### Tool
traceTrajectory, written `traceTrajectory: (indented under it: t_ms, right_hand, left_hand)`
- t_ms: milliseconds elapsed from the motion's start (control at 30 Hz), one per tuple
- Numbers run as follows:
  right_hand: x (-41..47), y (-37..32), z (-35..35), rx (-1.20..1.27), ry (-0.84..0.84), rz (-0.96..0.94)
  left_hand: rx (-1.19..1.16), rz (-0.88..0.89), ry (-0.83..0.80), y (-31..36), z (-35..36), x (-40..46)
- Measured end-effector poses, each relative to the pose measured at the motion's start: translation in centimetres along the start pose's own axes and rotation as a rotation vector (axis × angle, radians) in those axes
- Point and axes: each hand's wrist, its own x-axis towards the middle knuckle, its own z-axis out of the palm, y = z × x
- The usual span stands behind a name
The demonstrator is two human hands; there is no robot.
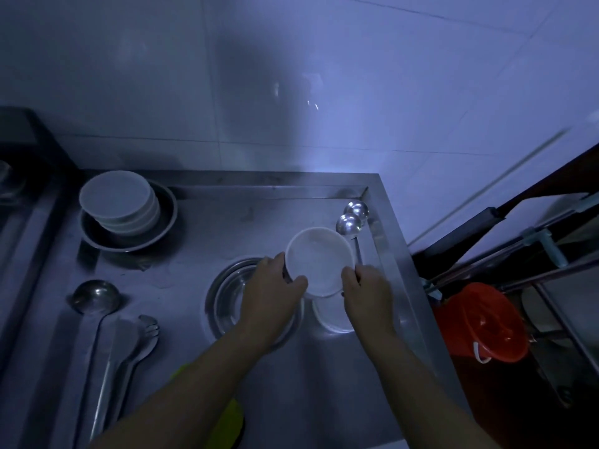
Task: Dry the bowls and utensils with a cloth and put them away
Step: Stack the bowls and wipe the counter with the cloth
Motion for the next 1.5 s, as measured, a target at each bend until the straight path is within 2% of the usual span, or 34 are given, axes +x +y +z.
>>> traceTrajectory:
  t_ms: [100, 367, 500, 633, 833, 1233, 1300, 1433, 1500]
  right_hand:
    - [0.7, -4.4, 2.9, 0.036, -0.034, -0.054]
    - [2.5, -19.0, 14.1, 0.023, -0.155, -0.284]
    - [3.6, -25.3, 19.1, 0.031, -0.256, -0.32]
    - [4.7, -29.0, 22.8, 0.05, -0.318, -0.295]
    - [5.6, -29.7, 25.4, 0.004, -0.356, -0.217]
    - [5.4, -28.9, 24.9, 0.035, -0.396, -0.212]
    - [5.2, -28.4, 24.4, 0.058, -0.398, -0.25]
    - [4.4, -26.0, 22.0, 0.074, -0.336, -0.357]
    - [3.7, -24.1, 20.0, 0.071, -0.288, -0.394]
  left_hand:
    - [0.082, -0.014, 0.073, -1.6, -4.9, 1.4]
    - [0.092, -0.066, 0.269, -8.9, -19.8, 5.8]
    - [0.097, -0.107, 0.322, -12.0, -25.8, 8.7]
    - [0.089, -0.159, 0.302, -14.5, -29.1, 11.3]
    - [0.11, -0.179, 0.243, -16.4, -29.9, 13.3]
    - [0.088, -0.196, 0.273, -16.0, -29.2, 12.8]
    - [0.068, -0.203, 0.305, -15.7, -28.9, 12.3]
    - [0.228, -0.159, 0.457, -14.5, -27.4, 10.2]
    - [0.233, -0.105, 0.494, -12.9, -25.9, 8.4]
